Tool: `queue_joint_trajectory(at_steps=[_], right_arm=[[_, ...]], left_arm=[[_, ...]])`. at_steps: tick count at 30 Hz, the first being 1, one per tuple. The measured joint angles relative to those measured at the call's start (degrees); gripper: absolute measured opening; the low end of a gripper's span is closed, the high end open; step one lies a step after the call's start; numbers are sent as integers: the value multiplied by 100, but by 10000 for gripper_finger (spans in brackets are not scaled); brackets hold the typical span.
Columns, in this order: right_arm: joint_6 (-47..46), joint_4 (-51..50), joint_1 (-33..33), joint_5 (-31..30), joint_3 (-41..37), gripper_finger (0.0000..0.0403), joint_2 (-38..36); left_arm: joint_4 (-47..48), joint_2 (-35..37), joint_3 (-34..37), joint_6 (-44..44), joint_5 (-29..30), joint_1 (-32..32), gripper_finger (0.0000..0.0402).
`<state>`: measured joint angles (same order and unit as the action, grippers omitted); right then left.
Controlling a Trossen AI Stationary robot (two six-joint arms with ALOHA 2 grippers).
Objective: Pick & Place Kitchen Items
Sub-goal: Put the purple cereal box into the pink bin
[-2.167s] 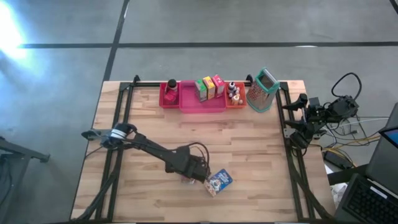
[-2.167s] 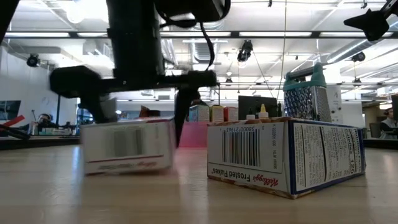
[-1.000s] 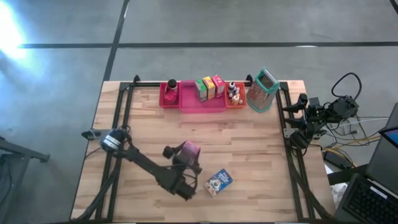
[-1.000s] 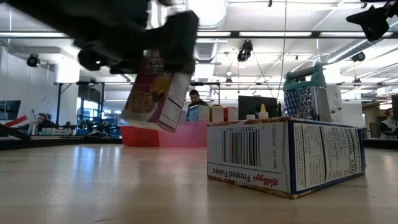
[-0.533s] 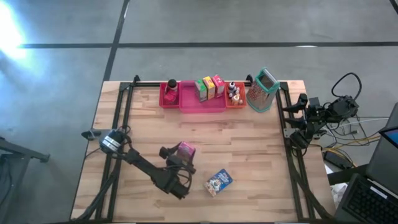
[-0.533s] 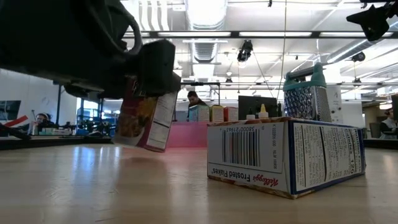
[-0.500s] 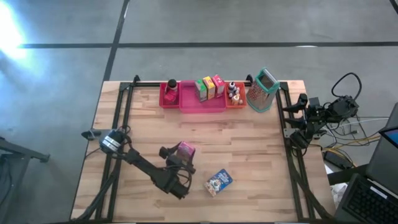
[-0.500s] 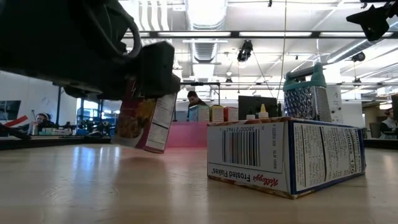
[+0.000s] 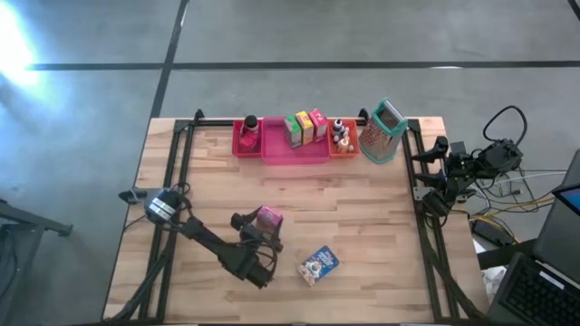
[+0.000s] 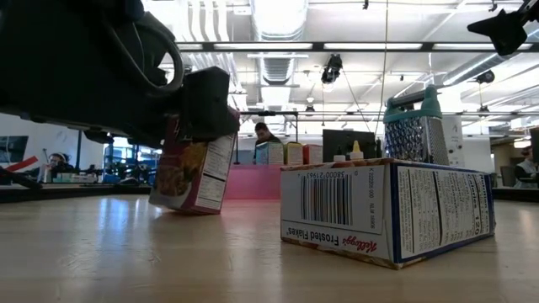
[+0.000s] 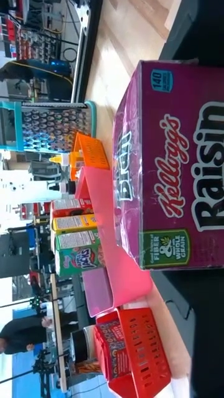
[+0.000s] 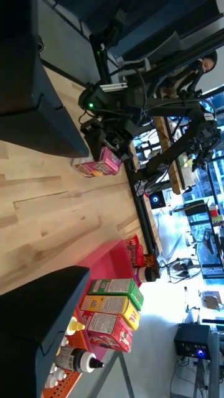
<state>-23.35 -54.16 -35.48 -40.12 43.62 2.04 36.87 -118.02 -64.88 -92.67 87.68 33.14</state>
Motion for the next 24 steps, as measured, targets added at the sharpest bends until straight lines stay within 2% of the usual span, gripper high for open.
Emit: queue_joint_trajectory(at_steps=[4, 17, 24], right_arm=[[-2, -1, -1, 0, 0, 308, 0], [-2, -1, -2, 0, 0, 352, 0], [-2, 1, -2, 0, 0, 360, 0]], left_arm=[[3, 0, 11, 17, -62, 40, 395], [-91, 0, -75, 391, -42, 215, 399], [-59, 85, -171, 459, 31, 302, 399]])
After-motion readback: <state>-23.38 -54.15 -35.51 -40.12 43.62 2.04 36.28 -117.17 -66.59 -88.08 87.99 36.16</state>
